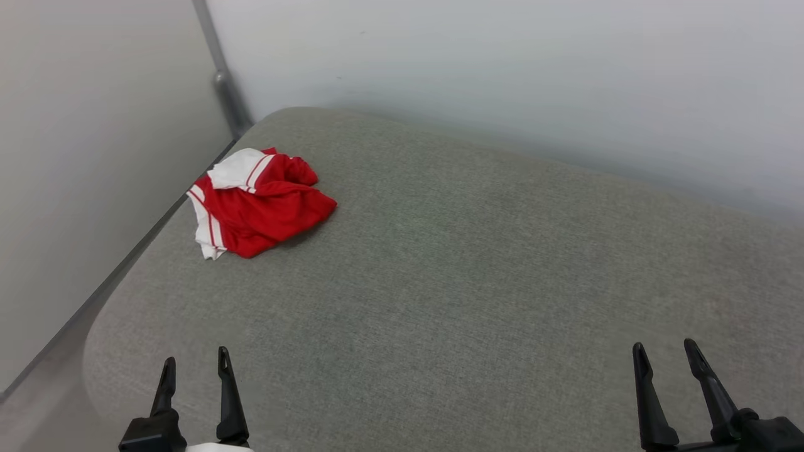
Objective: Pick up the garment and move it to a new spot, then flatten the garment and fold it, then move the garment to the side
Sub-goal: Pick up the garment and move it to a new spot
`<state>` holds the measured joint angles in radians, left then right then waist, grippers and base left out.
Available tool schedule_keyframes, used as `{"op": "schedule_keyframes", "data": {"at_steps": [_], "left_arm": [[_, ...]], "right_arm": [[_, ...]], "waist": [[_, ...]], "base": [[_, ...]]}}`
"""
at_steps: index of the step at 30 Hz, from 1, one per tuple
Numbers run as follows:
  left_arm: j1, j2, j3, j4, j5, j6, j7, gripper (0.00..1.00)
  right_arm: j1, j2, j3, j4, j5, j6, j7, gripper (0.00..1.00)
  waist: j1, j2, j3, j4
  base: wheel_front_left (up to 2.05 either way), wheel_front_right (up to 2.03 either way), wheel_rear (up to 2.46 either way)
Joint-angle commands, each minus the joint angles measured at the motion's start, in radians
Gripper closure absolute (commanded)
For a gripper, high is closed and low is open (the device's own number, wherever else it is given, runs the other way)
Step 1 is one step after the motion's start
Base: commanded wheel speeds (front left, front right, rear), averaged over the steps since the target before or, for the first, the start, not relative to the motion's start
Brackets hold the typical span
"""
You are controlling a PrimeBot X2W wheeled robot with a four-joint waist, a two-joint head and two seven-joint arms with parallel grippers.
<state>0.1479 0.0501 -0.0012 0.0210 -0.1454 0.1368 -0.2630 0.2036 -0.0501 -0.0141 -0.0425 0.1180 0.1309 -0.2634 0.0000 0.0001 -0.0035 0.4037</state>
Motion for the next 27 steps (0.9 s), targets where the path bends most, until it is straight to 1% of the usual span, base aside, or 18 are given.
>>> {"op": "schedule_keyframes", "data": {"at_steps": [1,5,8,11,15,19,21,25,27], "left_arm": [[0.010,0.000,0.006,-0.001,-0.003,0.004,-0.003,0.00],[0.014,0.000,0.012,-0.001,-0.007,0.012,-0.003,0.00],[0.017,0.000,0.015,-0.003,-0.009,0.013,-0.003,0.00],[0.019,0.000,0.024,-0.002,-0.014,0.010,-0.003,0.00],[0.012,0.000,0.029,0.013,0.001,0.017,-0.003,0.00],[-0.043,0.000,0.049,0.028,0.019,-0.017,-0.003,0.00],[-0.088,0.004,0.074,0.046,0.019,-0.043,-0.003,0.00],[-0.230,0.020,0.151,0.094,-0.017,-0.102,-0.003,0.00],[-0.312,0.044,0.181,0.125,-0.021,-0.129,-0.003,0.00]], "right_arm": [[0.004,0.000,0.002,-0.005,-0.006,0.000,-0.002,0.00],[0.005,0.000,0.005,-0.005,-0.007,0.000,-0.002,0.00],[0.002,0.000,0.008,-0.005,-0.008,0.000,-0.002,0.00],[-0.003,0.000,0.011,-0.004,-0.009,0.000,-0.002,0.00],[-0.010,0.000,0.017,-0.003,-0.013,0.000,-0.002,0.00],[-0.021,0.000,0.015,-0.009,-0.022,0.000,-0.002,0.00],[-0.026,0.000,0.012,-0.013,-0.030,0.000,-0.002,0.00],[-0.049,0.000,0.011,-0.026,-0.060,0.000,-0.002,0.00],[-0.063,0.000,0.007,-0.034,-0.076,0.000,-0.002,0.00]], "waist": [[0.0000,-0.0001,0.000,0.045],[0.0000,-0.0001,0.003,0.077],[0.0000,-0.0001,0.004,0.085],[0.0000,-0.0001,0.006,0.090],[0.0000,-0.0001,0.010,0.081],[0.0000,-0.0001,0.029,0.064],[0.0000,-0.0001,0.046,0.056],[0.0000,-0.0001,0.096,0.033],[0.0000,-0.0001,0.133,0.018]], "base": [[0.00,0.00,0.00],[0.00,0.00,0.00],[0.00,0.00,0.00],[0.00,0.00,0.00],[0.00,0.00,0.00],[0.00,0.00,0.00],[0.00,0.00,0.00],[0.00,0.00,0.00],[0.00,0.00,0.00]]}}
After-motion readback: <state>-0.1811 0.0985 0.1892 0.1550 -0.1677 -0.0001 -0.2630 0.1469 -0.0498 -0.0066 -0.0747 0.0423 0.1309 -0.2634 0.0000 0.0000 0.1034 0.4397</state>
